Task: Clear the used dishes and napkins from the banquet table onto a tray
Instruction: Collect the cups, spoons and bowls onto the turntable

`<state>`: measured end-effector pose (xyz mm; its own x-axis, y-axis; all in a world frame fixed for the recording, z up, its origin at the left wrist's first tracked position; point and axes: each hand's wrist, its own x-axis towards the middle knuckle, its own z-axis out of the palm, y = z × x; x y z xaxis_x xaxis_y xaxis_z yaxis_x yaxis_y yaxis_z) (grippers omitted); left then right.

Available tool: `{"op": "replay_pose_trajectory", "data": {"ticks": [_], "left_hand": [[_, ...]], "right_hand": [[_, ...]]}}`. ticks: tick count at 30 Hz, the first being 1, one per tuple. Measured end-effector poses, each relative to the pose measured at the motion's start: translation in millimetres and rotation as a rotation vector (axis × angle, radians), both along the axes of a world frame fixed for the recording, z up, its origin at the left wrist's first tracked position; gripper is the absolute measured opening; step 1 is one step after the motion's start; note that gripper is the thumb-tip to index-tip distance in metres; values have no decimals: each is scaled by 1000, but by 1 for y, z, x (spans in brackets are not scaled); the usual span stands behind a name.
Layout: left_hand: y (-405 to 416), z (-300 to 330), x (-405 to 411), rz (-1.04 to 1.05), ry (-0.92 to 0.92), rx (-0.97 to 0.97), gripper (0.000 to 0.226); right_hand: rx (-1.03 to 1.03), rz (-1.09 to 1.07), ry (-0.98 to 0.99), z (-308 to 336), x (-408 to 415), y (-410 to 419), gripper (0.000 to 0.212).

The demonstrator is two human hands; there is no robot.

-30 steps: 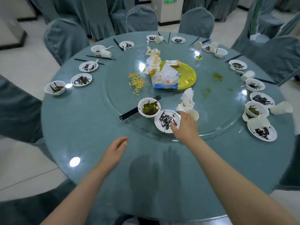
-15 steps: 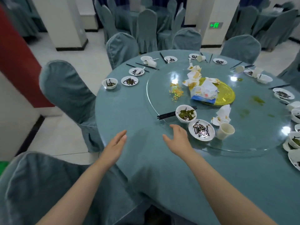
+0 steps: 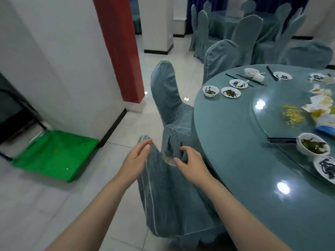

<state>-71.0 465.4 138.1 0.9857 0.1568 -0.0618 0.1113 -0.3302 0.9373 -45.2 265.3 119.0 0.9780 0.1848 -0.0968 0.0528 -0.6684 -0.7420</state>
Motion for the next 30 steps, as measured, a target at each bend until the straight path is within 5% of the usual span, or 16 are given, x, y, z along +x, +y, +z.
{"op": "replay_pose_trajectory", "data": {"ticks": [16, 21, 30], "left_hand": [[252, -13, -44, 253, 64, 14, 30], [298, -30, -6, 282, 94, 27, 32], [373, -41, 155, 231, 109, 1, 29]], "right_hand": [[-68, 301, 1, -7, 18, 241, 49], [-59, 292, 214, -27, 78, 279, 51], [-5, 233, 198, -21, 231, 347, 49]]}}
